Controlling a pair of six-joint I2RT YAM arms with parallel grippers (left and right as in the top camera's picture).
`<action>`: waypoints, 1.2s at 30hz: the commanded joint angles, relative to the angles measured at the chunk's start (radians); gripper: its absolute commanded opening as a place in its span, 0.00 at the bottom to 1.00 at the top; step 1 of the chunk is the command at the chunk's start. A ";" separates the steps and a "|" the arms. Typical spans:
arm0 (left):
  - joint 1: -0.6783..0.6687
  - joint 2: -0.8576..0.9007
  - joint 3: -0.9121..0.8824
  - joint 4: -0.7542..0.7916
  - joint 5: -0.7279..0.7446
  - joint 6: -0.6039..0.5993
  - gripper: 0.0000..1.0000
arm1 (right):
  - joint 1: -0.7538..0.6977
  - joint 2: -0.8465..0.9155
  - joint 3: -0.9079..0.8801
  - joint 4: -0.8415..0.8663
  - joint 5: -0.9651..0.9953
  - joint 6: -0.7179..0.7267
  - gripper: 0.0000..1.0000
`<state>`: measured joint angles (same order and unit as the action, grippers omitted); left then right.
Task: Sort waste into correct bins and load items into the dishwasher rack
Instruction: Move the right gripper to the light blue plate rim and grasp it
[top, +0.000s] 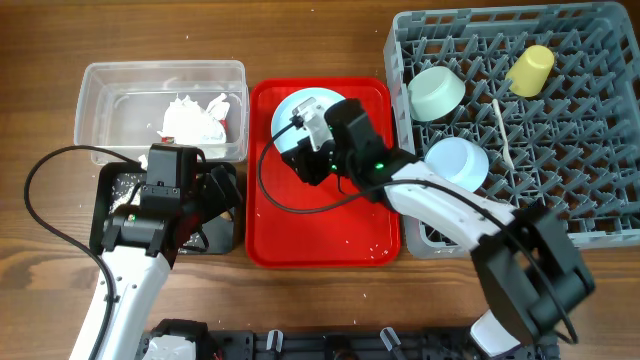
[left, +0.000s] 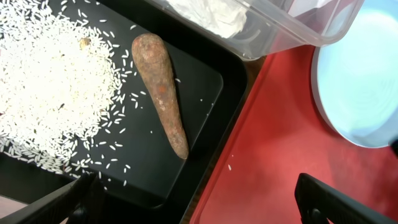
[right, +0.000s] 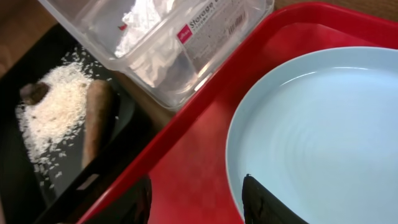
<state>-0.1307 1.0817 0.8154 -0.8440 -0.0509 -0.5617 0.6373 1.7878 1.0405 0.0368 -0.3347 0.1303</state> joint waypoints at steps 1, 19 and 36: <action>0.006 0.002 0.000 0.003 0.008 0.004 1.00 | 0.004 0.070 0.012 0.034 0.042 -0.026 0.50; 0.006 0.002 0.000 0.003 0.008 0.005 1.00 | 0.004 0.153 0.012 -0.174 0.103 0.003 0.55; 0.006 0.002 0.000 0.003 0.008 0.004 1.00 | 0.005 -0.043 0.013 -0.402 0.100 0.073 0.56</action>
<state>-0.1307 1.0817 0.8154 -0.8440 -0.0509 -0.5617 0.6373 1.8465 1.0607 -0.3626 -0.2420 0.1619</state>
